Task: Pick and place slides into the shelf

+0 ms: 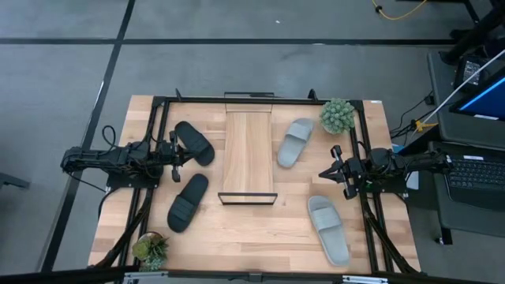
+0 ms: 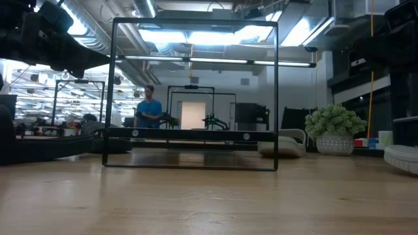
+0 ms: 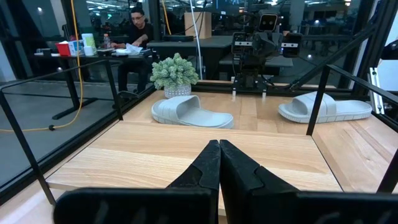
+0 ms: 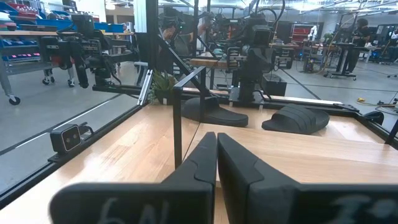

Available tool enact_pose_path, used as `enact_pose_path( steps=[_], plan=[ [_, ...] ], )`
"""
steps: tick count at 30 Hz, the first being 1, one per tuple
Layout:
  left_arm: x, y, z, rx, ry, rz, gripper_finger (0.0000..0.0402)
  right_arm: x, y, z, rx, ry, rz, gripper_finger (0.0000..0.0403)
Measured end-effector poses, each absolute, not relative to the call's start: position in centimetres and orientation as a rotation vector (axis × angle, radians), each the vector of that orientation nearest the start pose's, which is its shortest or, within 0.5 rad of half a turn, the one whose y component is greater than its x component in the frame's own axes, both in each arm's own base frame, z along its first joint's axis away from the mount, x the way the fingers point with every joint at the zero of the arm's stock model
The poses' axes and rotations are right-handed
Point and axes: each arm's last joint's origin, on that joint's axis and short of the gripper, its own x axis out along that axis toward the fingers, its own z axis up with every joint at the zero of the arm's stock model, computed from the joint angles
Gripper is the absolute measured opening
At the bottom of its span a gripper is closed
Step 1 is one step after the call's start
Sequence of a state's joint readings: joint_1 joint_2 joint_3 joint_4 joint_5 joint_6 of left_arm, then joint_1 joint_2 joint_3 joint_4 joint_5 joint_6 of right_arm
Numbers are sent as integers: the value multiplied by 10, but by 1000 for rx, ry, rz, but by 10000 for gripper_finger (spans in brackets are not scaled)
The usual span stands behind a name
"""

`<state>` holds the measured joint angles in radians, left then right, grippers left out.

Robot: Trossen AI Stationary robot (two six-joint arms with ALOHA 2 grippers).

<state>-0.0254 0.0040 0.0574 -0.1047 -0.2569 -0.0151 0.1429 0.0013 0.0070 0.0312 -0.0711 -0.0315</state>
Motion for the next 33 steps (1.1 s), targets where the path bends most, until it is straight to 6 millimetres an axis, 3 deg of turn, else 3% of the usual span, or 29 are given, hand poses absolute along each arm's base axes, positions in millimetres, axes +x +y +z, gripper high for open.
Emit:
enact_pose_path(
  steps=[16,21,27,33],
  plan=[
    [93,5,173,-1,50,232,0,96,16,169,-35,-41,213,16],
    [93,6,173,222,76,273,0,96,16,169,-32,-38,213,16],
    [93,6,173,364,95,270,0,96,16,169,-29,-38,213,16],
    [93,6,173,400,100,269,0,96,16,169,-29,-38,213,16]
  ],
)
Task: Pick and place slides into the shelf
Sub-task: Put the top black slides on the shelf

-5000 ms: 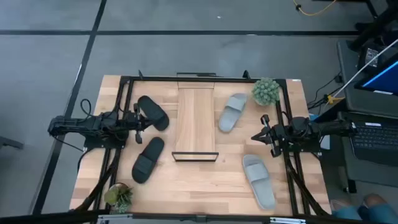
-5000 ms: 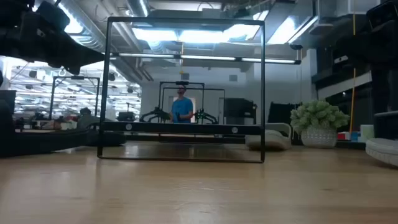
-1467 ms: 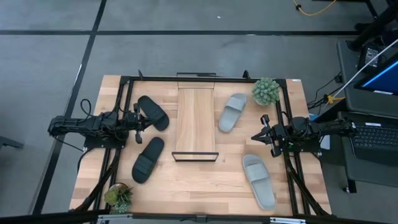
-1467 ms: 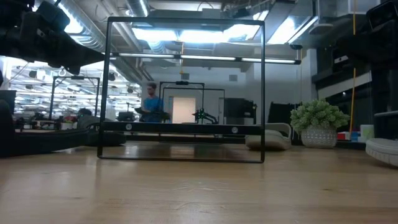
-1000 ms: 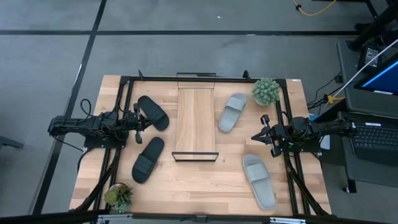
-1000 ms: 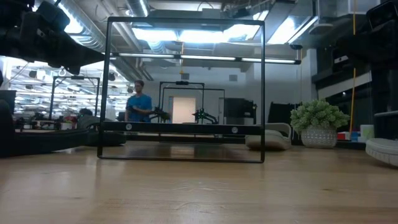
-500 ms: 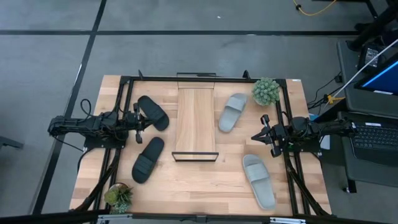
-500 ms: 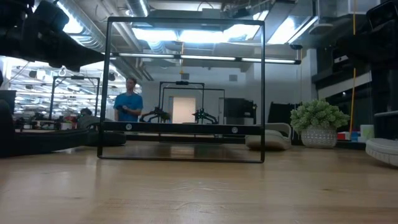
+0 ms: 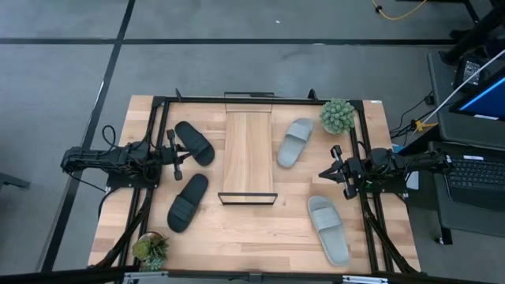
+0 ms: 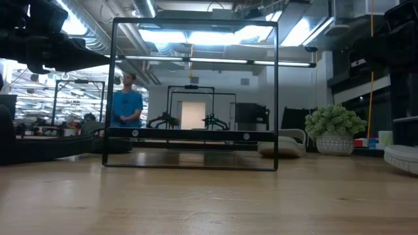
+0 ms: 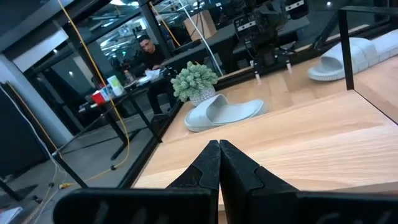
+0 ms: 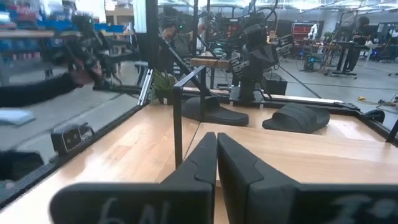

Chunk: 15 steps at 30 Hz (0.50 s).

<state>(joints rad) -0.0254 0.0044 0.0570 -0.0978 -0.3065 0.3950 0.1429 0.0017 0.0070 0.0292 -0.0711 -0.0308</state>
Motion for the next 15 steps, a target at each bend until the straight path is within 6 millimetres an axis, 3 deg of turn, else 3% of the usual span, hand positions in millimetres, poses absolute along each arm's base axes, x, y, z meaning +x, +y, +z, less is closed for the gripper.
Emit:
enact_pose_path(
  steps=[7,15],
  plan=[
    [93,5,174,250,63,243,0,96,16,169,41,-30,215,16],
    [94,3,174,255,54,158,0,96,16,169,23,-33,214,16]
  ],
)
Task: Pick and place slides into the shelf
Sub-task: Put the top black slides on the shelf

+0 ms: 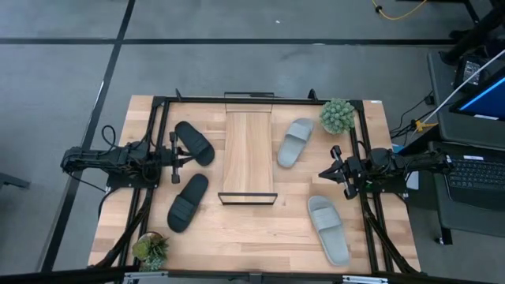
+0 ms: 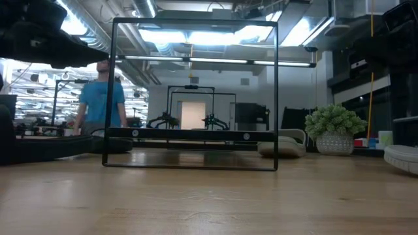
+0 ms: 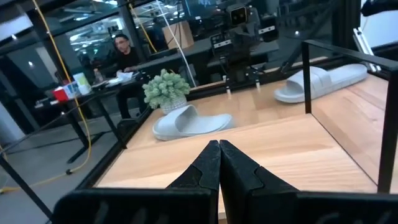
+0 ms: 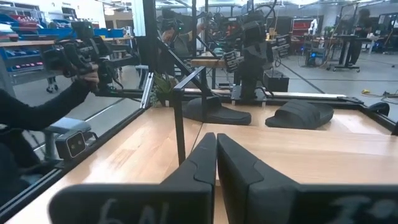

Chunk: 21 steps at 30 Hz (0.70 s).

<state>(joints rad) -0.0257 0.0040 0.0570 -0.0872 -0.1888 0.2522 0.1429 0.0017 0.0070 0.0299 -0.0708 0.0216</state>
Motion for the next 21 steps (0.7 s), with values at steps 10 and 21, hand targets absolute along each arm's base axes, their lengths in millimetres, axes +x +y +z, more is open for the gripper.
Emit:
enact_pose_path(
  steps=[10,21],
  plan=[
    [94,4,174,203,52,179,0,96,16,169,20,-36,203,16],
    [94,5,178,29,1,245,0,94,6,189,28,-71,-18,5]
  ],
)
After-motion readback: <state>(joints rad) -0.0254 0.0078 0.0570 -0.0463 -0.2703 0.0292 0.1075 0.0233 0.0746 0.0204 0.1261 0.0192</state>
